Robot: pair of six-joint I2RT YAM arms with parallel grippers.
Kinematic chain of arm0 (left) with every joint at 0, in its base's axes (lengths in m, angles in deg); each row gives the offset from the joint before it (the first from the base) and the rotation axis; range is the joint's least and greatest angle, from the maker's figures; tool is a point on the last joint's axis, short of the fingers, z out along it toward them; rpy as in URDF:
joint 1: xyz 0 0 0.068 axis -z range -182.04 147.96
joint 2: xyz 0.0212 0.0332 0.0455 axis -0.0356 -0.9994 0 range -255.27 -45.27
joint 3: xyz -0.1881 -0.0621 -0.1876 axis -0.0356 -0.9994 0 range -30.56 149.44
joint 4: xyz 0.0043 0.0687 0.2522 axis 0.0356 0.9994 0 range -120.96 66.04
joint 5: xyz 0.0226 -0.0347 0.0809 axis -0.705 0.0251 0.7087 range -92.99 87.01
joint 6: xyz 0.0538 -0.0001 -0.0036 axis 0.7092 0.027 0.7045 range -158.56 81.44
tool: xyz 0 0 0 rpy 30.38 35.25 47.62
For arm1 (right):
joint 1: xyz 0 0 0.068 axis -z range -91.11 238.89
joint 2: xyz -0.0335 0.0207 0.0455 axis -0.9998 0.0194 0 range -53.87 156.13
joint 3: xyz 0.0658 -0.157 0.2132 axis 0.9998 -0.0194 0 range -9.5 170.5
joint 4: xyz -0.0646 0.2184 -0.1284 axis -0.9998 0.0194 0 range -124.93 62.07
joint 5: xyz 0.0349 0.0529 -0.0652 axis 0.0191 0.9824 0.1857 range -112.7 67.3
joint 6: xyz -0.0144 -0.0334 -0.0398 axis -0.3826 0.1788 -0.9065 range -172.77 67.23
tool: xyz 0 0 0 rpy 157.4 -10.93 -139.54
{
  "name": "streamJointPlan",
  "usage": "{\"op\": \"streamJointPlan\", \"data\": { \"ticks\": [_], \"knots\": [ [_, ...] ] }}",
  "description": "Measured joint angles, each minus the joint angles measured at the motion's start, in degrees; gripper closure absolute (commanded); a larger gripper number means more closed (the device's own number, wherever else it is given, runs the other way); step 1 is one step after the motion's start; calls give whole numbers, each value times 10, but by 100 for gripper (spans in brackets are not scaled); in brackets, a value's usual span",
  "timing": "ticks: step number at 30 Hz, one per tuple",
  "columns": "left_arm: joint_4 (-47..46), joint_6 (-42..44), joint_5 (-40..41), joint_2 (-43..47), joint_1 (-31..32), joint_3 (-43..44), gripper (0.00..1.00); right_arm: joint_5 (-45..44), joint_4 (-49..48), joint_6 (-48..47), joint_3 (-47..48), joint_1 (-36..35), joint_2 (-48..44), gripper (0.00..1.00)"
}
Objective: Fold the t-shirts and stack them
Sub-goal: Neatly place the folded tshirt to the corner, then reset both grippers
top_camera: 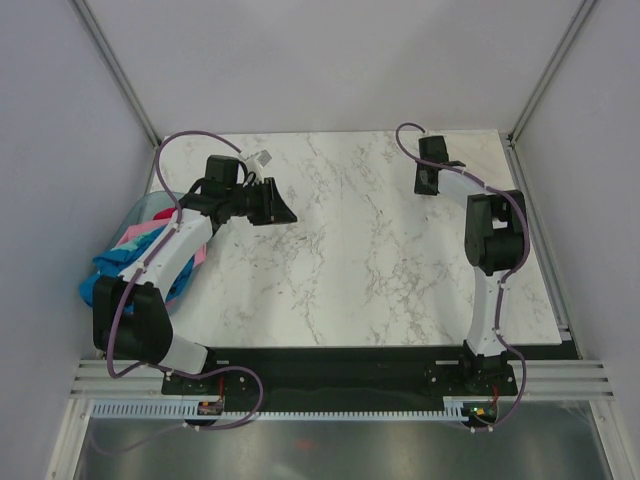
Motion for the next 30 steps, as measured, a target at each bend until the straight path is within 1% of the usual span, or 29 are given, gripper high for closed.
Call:
{"op": "streamJointPlan", "data": {
  "ticks": [3, 5, 8, 10, 12, 13, 15, 16, 17, 19, 21, 24, 27, 30],
  "knots": [
    [6, 0, -1, 0, 0, 11, 65, 47, 12, 6, -25, -6, -44, 93],
    [8, -1, -2, 0, 0, 24, 65, 83, 16, 14, -52, -16, -91, 90],
    [8, -4, -1, 9, 0, 41, 65, 136, 24, 29, -118, -36, -198, 85],
    [8, -5, 1, 21, 0, 47, 64, 167, 35, 36, -161, -47, -274, 80],
    [7, -6, 2, 43, 0, 52, 64, 194, 55, 41, -184, -49, -346, 75],
    [7, -7, 2, 57, 0, 52, 63, 204, 66, 42, -189, -48, -375, 65],
    [7, -10, -1, 88, 0, 53, 61, 232, 87, 49, -195, -45, -438, 48],
    [6, -11, -3, 104, 0, 53, 55, 249, 95, 51, -197, -42, -481, 23],
    [6, -12, -4, 118, 0, 53, 36, 257, 98, 55, -199, -42, -500, 2],
    [4, -12, -10, 155, 0, 52, 0, 280, 103, 66, -206, -40, -560, 2],
    [2, -19, -15, 193, 0, 46, 0, 297, 105, 78, -213, -40, -610, 2],
    [-1, -20, -16, 251, 0, 28, 0, 315, 106, 101, -229, -41, -657, 2],
    [-3, -24, -17, 292, 0, 15, 0, 319, 110, 136, -256, -40, -685, 2],
    [-3, -30, -18, 307, 0, 2, 0, 320, 121, 160, -286, -40, -694, 2]
  ]
}}
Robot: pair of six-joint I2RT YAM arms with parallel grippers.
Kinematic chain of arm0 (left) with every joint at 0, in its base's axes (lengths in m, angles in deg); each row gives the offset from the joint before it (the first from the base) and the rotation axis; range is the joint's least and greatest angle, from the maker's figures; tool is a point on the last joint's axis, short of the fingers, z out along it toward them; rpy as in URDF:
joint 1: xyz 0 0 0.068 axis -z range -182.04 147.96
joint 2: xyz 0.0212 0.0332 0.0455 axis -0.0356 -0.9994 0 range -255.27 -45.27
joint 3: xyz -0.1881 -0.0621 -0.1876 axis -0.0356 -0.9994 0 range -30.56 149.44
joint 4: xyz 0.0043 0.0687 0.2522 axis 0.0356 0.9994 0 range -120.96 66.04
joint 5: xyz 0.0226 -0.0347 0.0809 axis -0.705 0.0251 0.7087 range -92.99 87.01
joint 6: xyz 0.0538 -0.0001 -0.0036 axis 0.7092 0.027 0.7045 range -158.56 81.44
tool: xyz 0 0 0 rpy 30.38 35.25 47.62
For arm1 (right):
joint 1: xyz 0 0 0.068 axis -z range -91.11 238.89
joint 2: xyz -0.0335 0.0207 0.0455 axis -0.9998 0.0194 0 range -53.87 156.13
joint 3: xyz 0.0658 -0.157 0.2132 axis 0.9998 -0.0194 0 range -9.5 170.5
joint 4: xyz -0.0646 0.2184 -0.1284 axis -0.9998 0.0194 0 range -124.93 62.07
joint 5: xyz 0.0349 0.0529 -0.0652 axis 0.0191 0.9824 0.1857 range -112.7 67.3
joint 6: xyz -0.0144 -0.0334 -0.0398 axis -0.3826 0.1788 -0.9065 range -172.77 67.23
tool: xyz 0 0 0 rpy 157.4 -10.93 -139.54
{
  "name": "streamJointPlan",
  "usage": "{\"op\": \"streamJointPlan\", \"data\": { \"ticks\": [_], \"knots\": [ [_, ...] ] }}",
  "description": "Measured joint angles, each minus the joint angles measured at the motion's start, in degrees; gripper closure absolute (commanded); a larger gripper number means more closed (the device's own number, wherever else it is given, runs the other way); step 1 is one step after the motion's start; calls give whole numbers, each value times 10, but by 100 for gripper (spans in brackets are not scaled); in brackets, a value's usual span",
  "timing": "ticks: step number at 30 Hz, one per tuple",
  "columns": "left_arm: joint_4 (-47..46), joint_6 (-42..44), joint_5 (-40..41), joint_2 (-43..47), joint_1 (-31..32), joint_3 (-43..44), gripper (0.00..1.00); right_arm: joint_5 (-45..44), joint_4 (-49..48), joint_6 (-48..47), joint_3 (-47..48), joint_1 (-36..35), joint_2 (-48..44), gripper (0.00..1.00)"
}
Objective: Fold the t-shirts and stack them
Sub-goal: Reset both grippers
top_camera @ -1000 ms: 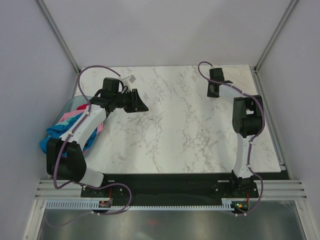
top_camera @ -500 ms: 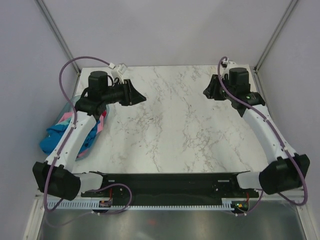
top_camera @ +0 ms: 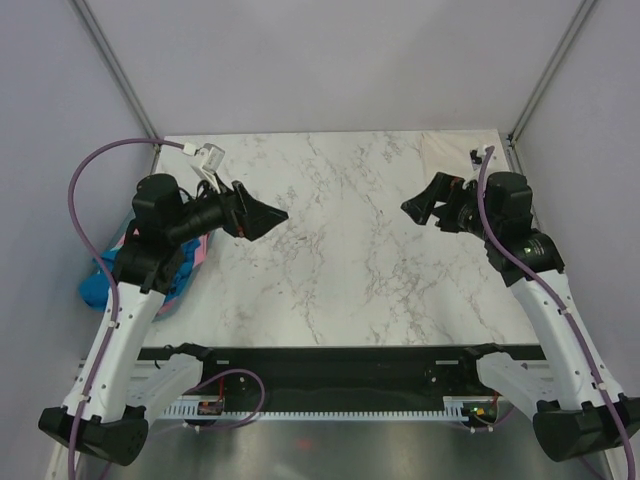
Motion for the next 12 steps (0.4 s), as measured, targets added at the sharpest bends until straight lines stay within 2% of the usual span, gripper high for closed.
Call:
{"op": "streamJointPlan", "data": {
  "ticks": [5, 12],
  "knots": [
    [9, -4, 4, -4, 0, -25, 0, -10, 20, 12, -38, 0, -22, 2],
    [34, -3, 17, -8, 0, -26, 0, -46, 25, -1, -41, 0, -62, 2]
  ]
}}
